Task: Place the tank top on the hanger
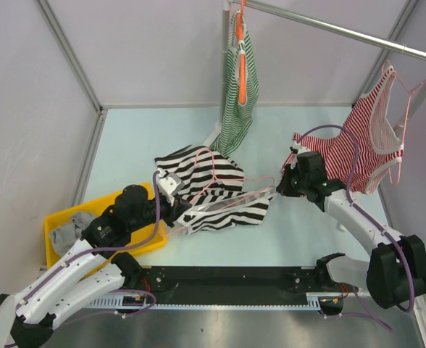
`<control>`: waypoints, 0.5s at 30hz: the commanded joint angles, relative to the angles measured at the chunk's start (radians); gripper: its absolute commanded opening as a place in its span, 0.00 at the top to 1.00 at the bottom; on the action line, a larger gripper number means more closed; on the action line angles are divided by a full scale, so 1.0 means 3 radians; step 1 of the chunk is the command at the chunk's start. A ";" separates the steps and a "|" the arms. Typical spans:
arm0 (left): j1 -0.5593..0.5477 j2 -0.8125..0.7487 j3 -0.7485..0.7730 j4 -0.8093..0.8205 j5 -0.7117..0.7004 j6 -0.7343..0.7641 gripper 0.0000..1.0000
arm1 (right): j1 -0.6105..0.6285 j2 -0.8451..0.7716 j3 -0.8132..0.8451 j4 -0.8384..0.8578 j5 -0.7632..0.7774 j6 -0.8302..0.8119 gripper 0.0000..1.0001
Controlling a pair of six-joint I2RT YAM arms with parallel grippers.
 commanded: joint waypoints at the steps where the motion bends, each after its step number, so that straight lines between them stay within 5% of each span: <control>1: 0.0013 -0.0046 0.0010 0.0166 0.0062 0.0058 1.00 | -0.0220 -0.0005 0.0204 0.0003 0.0047 -0.0232 1.00; 15: 0.0018 -0.0021 0.0004 0.0166 0.0103 0.0053 1.00 | -0.0389 -0.0077 0.0480 -0.0201 -0.0009 -0.0360 1.00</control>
